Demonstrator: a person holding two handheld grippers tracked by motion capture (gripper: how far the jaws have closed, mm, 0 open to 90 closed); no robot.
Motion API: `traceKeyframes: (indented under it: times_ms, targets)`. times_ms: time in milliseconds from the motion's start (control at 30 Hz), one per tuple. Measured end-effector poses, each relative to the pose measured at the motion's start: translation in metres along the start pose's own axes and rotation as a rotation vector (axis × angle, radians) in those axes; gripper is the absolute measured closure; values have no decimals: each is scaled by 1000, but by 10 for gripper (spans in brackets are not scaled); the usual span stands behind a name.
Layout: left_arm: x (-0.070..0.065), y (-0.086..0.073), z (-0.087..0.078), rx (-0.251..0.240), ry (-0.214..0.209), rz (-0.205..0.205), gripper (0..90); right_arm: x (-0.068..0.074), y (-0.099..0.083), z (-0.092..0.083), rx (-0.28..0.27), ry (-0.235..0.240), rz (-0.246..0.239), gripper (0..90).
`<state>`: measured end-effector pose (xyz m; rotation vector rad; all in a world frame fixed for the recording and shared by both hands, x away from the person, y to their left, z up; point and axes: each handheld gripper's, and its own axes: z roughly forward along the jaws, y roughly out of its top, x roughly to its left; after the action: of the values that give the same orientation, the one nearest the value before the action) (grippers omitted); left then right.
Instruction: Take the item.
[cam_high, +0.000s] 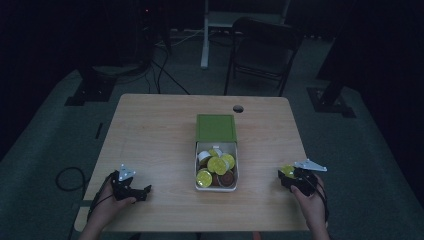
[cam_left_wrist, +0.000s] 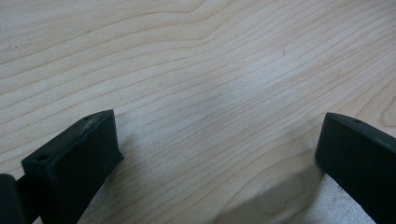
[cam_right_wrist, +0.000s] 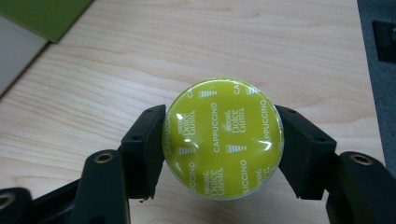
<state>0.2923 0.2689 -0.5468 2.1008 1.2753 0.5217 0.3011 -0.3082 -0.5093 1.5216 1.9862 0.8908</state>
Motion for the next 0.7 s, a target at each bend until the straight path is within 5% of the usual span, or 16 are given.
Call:
traceKeyframes:
  times_ms: [200,433,700]
  targets:
    - [0,0,0,0,0,0,0,-6,-7,6,24,-44,12,381]
    - [0,0,0,0,0,0,0,-10,-11,12,49,-2,22,381]
    - [0,0,0,0,0,0,0,-17,-13,15,52,-47,25,380]
